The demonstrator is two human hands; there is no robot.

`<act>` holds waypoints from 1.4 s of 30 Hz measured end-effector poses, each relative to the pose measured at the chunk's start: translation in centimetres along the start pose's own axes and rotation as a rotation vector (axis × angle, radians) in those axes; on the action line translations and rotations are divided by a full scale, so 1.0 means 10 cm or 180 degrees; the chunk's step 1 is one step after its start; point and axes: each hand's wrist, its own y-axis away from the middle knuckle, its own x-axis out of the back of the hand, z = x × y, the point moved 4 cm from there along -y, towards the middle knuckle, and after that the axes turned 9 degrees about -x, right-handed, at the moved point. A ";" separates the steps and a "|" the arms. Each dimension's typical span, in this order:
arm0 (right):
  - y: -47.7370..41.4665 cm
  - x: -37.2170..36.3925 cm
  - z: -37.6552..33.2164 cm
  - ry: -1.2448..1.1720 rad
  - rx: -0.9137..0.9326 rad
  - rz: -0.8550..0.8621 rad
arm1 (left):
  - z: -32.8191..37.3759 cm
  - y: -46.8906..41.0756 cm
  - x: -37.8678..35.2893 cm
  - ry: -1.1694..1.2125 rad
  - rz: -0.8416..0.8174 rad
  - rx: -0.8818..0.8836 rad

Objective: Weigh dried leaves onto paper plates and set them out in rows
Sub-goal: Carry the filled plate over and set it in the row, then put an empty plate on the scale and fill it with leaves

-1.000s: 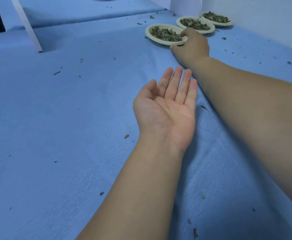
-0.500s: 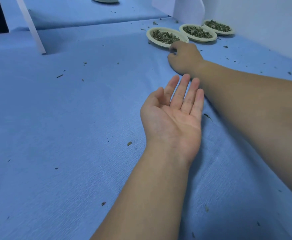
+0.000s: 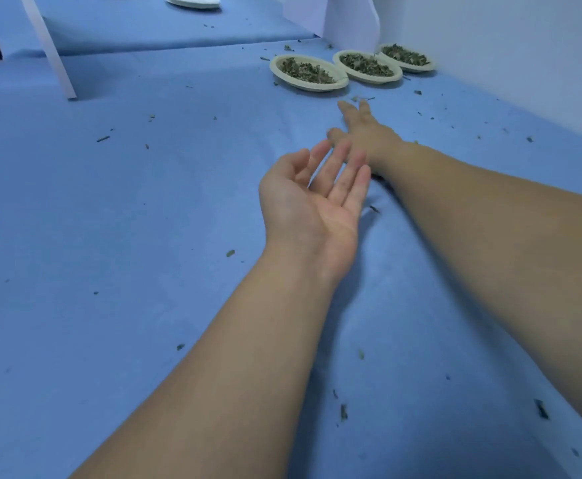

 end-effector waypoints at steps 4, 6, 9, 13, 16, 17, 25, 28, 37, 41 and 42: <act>0.58 0.09 0.39 -0.0063 -0.0140 0.0029 | -0.03 0.04 -0.05 -0.1247 -0.0079 -0.0470; 0.90 0.09 0.57 0.0250 -0.0111 0.0029 | -0.09 0.05 -0.08 -0.2171 -0.0184 -0.0773; 1.44 0.11 0.84 0.0415 -0.0055 0.0021 | -0.23 0.13 -0.12 -0.3627 -0.0662 -0.1253; 2.29 0.16 1.19 0.0468 0.0008 -0.0086 | -0.39 0.35 -0.16 -0.4746 -0.1197 -0.1267; 3.00 0.29 1.48 0.0492 0.0013 -0.0231 | -0.52 0.55 -0.20 -0.5361 -0.1343 -0.1175; 3.23 0.35 1.56 0.0431 0.0024 -0.0338 | -0.60 0.67 -0.21 -0.5578 -0.1379 -0.1247; 5.21 1.10 2.43 -0.1287 -0.0445 0.1108 | -1.99 2.42 -0.27 -0.5617 -0.2531 -0.1204; 5.96 1.26 2.69 -0.1174 -0.0394 0.1232 | -2.41 3.04 -0.49 -0.5431 -0.3140 -0.1216; 7.45 1.43 3.94 -0.1261 -0.1224 0.2032 | -3.57 4.38 -1.00 -0.5306 -0.4577 -0.1433; 7.70 1.49 4.45 -0.1479 -0.1702 0.2453 | -3.99 4.55 -1.33 -0.5294 -0.4963 -0.2081; 7.72 1.50 4.53 -0.1516 -0.1810 0.2527 | -4.10 4.55 -1.43 -0.5363 -0.5019 -0.2227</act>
